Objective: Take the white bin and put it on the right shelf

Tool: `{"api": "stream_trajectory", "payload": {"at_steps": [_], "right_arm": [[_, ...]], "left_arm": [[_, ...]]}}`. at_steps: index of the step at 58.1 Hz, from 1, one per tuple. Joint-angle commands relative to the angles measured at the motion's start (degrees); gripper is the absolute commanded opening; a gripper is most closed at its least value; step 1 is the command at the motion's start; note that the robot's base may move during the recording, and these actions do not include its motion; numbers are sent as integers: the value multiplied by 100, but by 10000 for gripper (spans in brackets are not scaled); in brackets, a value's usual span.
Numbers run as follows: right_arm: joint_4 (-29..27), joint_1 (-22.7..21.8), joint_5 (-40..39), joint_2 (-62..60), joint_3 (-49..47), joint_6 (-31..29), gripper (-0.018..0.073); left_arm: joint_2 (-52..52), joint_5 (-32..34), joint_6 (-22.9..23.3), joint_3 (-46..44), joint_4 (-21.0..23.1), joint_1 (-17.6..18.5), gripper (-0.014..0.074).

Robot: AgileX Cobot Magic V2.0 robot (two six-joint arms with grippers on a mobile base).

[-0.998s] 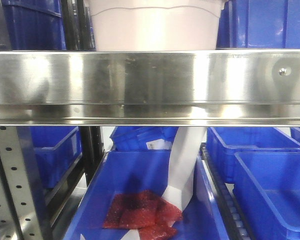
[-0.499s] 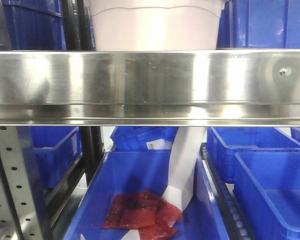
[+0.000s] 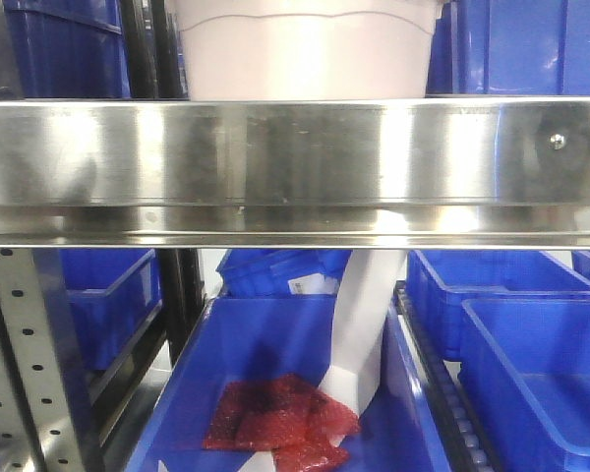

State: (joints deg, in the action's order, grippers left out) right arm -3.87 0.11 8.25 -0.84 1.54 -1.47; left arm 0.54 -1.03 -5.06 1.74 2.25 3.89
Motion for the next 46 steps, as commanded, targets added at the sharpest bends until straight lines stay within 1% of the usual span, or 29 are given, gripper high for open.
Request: {"api": "stream_trajectory", "payload": {"at_steps": [1, 13, 20, 46], "right_arm": [[22, 8, -580, -89, -72, 38, 74], [17, 8, -786, -89, -72, 38, 74], [17, 8, -1095, -84, -72, 38, 74], [17, 8, -1106, -84, -72, 38, 74]], "left_arm": [[56, 536, 36, 80, 50, 3, -128], [56, 536, 36, 80, 50, 3, -128], [56, 536, 36, 80, 50, 3, -128], [56, 536, 36, 80, 50, 3, -128]]}}
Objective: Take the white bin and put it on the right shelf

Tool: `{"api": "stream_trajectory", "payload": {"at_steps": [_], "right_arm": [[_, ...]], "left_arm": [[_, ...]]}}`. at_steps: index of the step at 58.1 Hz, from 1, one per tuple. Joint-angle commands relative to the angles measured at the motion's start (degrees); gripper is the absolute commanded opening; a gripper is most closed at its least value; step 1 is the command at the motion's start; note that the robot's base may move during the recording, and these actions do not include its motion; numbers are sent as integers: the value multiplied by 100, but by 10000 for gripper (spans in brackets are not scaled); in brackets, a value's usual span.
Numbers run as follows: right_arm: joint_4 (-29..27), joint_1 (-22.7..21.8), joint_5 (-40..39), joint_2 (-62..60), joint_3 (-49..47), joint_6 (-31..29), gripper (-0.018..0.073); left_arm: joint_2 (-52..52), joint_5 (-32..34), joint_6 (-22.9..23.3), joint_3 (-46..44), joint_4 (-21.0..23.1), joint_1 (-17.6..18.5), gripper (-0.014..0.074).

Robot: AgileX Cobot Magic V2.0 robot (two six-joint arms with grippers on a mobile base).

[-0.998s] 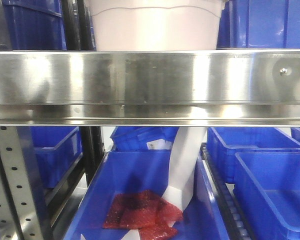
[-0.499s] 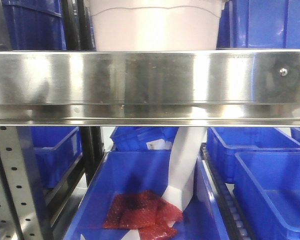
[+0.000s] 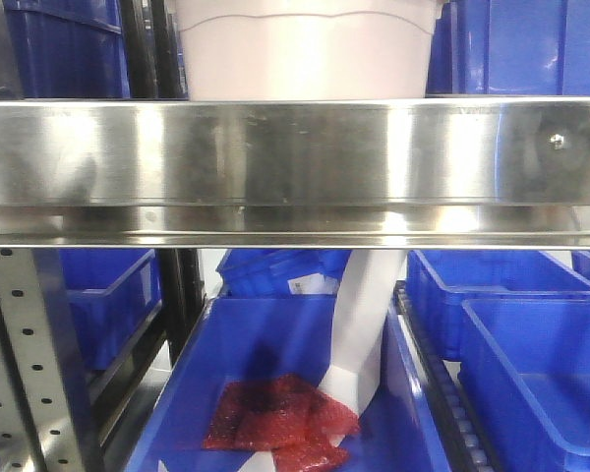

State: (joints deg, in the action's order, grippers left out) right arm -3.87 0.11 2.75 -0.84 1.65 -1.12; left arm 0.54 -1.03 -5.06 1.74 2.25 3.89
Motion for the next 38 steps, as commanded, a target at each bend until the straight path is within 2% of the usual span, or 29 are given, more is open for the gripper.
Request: {"api": "stream_trajectory", "payload": {"at_steps": [1, 38], "right_arm": [[17, 8, -556, -84, -83, 3, 74], [17, 8, -556, -84, -83, 3, 74]], "left_arm": [[56, 536, 36, 80, 50, 3, -128], [56, 536, 36, 80, 50, 3, -128]]}}
